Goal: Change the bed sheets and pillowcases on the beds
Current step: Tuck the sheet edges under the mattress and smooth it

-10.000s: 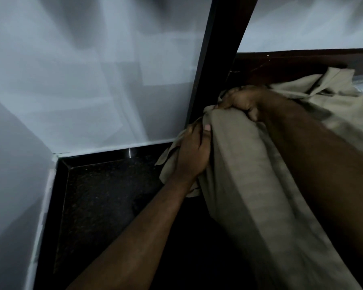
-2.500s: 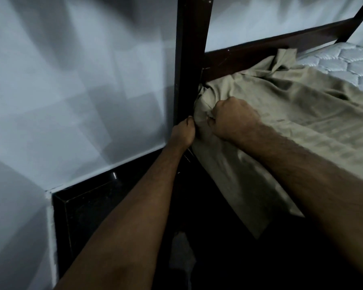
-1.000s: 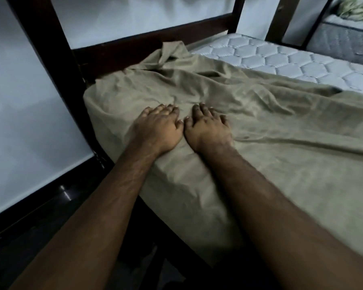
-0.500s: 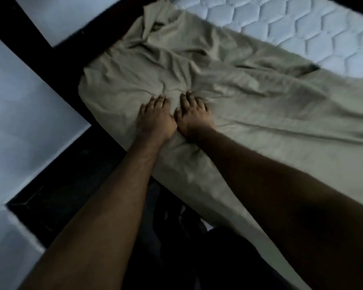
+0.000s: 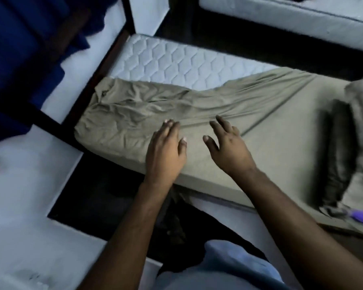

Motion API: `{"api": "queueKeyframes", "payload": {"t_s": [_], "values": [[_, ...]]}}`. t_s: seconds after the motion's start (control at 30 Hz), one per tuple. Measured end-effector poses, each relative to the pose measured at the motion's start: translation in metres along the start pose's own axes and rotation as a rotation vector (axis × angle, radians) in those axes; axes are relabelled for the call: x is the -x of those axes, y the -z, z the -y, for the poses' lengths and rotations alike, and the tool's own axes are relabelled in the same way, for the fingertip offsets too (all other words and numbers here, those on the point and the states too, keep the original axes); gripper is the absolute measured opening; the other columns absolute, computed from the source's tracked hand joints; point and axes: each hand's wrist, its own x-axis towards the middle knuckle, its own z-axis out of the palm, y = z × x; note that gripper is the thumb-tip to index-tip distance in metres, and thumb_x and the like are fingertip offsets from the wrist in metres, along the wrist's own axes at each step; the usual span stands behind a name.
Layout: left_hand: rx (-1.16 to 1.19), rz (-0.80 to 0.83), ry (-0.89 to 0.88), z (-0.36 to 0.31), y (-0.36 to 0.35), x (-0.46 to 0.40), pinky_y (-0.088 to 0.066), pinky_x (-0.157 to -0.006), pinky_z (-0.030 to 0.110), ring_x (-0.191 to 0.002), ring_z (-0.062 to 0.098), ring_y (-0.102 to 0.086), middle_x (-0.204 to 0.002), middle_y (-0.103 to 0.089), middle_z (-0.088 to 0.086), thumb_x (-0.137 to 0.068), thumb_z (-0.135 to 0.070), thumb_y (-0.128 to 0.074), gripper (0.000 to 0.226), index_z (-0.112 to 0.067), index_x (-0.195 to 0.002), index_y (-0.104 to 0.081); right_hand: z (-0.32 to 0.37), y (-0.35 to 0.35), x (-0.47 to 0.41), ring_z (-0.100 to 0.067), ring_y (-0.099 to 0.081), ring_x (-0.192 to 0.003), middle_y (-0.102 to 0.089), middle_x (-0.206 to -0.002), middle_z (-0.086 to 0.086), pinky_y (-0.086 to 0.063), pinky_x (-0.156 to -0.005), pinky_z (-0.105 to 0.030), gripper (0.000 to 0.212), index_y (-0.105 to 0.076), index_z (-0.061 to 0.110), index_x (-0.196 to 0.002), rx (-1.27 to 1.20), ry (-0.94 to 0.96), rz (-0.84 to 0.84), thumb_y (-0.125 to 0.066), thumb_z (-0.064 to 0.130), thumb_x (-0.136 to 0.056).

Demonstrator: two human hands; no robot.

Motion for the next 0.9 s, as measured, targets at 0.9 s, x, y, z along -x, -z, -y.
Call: {"api": "queueKeyframes", "payload": {"t_s": [0.9], "values": [[0.076,0.479,-0.746,-0.646,-0.362,0.175,-0.033,-0.118,0.044,-0.142,0.027,-0.041,-0.150,-0.049,0.013,-0.097,-0.026,-0.062,0.059,-0.004,-0.148,-0.044,-0.581,0.330,0.395,-0.035,-0.044,-0.135,-0.044,-0.150,-0.014,-0.039,-0.109,-0.050,0.051,-0.052,0.011,-0.141,-0.063,-0.574,-0.436,-0.049,0.041,-0.100]]}}
